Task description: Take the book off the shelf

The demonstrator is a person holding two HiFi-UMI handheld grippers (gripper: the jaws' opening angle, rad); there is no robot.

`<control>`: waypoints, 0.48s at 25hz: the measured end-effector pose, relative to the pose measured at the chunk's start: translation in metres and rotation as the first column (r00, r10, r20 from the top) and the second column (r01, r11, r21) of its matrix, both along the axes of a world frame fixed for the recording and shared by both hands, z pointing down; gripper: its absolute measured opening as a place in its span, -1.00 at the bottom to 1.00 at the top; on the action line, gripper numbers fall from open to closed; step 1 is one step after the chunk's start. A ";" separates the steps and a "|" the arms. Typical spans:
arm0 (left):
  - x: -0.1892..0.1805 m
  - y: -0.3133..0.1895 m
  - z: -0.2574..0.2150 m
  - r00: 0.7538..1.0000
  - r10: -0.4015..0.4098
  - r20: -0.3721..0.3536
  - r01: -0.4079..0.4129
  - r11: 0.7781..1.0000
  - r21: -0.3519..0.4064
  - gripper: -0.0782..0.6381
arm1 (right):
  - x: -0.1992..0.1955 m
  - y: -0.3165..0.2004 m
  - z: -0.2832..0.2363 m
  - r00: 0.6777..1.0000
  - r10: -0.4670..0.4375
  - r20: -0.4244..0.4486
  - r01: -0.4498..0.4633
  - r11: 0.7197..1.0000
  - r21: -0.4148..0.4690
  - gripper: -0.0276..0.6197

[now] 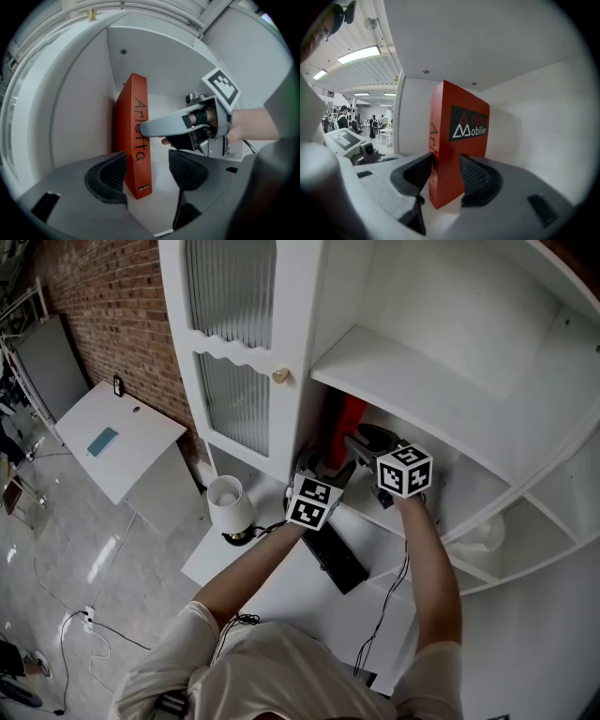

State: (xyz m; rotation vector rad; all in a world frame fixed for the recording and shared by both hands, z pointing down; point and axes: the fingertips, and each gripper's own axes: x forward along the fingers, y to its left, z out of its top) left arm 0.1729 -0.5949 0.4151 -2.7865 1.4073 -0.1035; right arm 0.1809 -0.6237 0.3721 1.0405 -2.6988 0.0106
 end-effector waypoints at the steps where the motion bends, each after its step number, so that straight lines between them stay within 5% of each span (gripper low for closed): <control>1: 0.001 -0.004 -0.001 1.000 -0.011 0.005 0.011 1.000 0.000 -0.06 | 0.000 0.000 0.000 1.000 -0.001 -0.002 0.001 1.000 -0.001 -0.35; 12: 0.004 -0.035 -0.004 0.999 -0.034 -0.009 0.034 0.999 -0.034 -0.14 | 0.006 0.001 0.000 1.000 -0.009 0.023 0.010 0.999 -0.050 -0.35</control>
